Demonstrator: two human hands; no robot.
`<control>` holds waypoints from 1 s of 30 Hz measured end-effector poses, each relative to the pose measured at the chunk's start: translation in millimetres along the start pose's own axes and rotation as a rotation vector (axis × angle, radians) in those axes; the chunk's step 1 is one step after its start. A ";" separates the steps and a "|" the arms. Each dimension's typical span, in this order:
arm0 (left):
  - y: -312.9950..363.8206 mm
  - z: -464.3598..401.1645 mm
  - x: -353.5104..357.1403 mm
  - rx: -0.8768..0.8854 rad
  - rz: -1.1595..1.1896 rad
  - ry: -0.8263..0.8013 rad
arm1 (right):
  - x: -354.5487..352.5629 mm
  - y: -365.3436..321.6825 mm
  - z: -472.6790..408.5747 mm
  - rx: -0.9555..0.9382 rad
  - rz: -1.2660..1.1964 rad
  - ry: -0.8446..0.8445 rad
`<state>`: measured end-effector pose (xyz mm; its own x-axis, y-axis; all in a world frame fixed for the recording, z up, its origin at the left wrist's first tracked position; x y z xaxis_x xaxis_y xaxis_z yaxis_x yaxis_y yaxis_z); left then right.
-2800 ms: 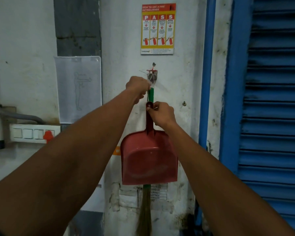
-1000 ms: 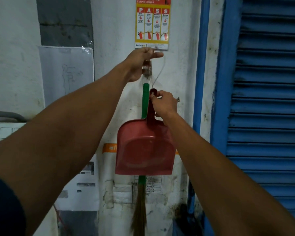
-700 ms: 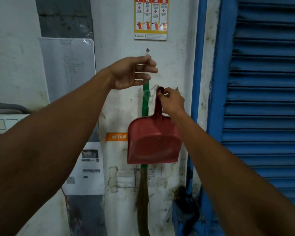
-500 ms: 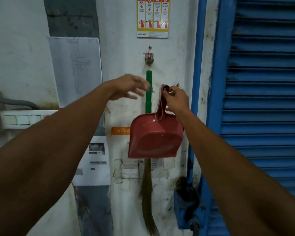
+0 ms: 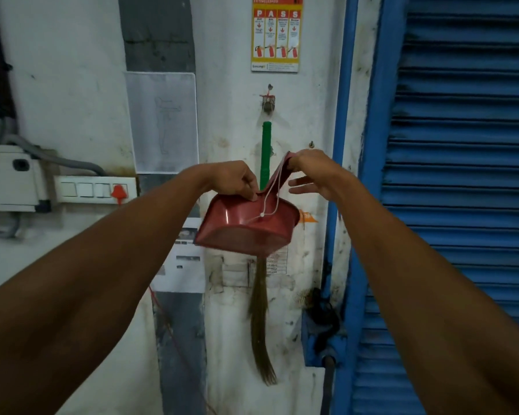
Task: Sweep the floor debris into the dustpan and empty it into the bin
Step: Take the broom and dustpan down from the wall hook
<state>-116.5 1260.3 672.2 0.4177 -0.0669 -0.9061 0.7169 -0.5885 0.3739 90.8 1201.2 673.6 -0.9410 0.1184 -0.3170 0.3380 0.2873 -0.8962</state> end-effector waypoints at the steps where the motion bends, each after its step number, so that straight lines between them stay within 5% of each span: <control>1: 4.1 5.7 0.2 -0.003 -0.021 0.032 | -5.7 -3.2 11.7 0.043 0.018 -0.034; 6: 32.1 38.6 8.2 -0.028 -0.113 0.192 | -30.9 2.5 74.5 0.333 -0.013 -0.190; 10: 57.4 62.8 27.2 -0.008 -0.224 0.335 | -29.6 17.4 126.8 0.455 -0.262 -0.434; 20: 125.3 117.4 49.3 0.258 -0.533 0.595 | -9.7 26.2 170.3 0.337 -1.038 -0.622; 30: 153.8 144.4 30.3 0.535 -1.044 0.792 | -19.4 -3.7 169.6 0.148 -0.831 -0.653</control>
<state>-74.3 1051.5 673.7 0.1606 0.9407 -0.2989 0.6663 -0.3267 -0.6703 105.2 1036.7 630.4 -0.7160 -0.6068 0.3451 -0.3770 -0.0799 -0.9228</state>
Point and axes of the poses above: each hand's wrist, its own z-axis away from the middle knuckle, its own x-axis out of the palm, y = z × x, the point moved 2 cm from there along -z, towards the middle knuckle, and after that the axes turned 3 degrees about z, right-handed, at the moved point
